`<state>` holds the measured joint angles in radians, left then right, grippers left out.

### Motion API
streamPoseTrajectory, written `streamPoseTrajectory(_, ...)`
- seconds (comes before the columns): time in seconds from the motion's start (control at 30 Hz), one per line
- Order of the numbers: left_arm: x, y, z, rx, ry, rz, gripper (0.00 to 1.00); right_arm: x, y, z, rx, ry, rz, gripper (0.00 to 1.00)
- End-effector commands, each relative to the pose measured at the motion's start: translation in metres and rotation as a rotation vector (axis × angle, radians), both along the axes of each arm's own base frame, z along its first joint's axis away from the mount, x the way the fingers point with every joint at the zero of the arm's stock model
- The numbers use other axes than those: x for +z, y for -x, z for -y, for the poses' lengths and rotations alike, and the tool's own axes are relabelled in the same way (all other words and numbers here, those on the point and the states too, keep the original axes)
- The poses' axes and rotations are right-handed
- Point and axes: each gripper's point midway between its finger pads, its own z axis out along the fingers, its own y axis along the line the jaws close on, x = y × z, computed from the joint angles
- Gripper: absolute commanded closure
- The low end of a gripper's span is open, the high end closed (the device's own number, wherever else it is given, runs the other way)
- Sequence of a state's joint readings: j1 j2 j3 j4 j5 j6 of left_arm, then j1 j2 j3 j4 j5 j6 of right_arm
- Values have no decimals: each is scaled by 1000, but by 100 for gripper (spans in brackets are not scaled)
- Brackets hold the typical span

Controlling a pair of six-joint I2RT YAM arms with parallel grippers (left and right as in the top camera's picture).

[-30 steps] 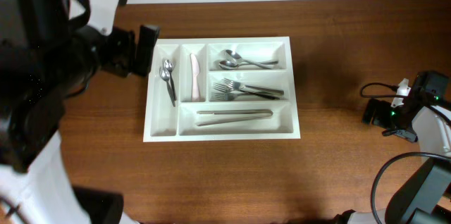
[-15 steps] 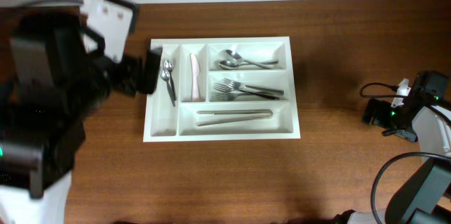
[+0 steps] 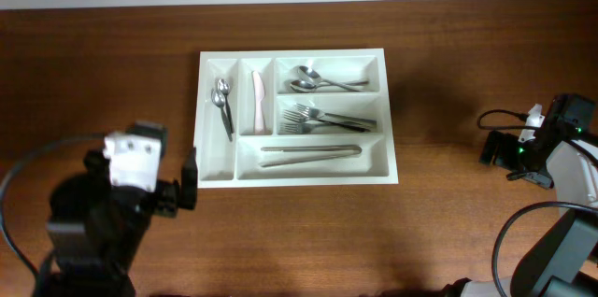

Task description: Pack container

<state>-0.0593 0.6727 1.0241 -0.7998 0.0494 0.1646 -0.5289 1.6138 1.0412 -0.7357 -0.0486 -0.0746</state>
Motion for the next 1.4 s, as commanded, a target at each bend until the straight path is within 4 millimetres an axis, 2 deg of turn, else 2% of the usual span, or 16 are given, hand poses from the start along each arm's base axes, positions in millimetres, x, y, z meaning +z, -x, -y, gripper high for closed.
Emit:
streamPoseTrajectory(0.0, -19, 10, 0, -9, 3, 41, 1, 5, 1, 2, -16, 11, 10, 1)
streamPoseTrajectory(0.23, -68, 17, -7, 34, 30, 37, 1, 5, 1, 2, -16, 11, 10, 1)
streamPoseTrajectory(0.47, -99, 16, -18, 80, 30, 109, 1, 5, 1, 2, -16, 11, 10, 1)
streamPoseTrajectory(0.8, -125, 8, -25, 127, 84, 267, 1, 5, 1, 2, -16, 11, 10, 1)
streamPoseTrajectory(1.0, -134, 4, -25, 126, 95, 337, 1, 5, 1, 2, -16, 11, 10, 1)
streamPoseTrajectory(1.23, -146, 2, -27, 133, 92, 342, 1, 5, 1, 2, -16, 11, 10, 1)
streamPoseTrajectory(1.37, -147, -2, -27, 131, 93, 387, 1, 5, 1, 2, -16, 11, 10, 1)
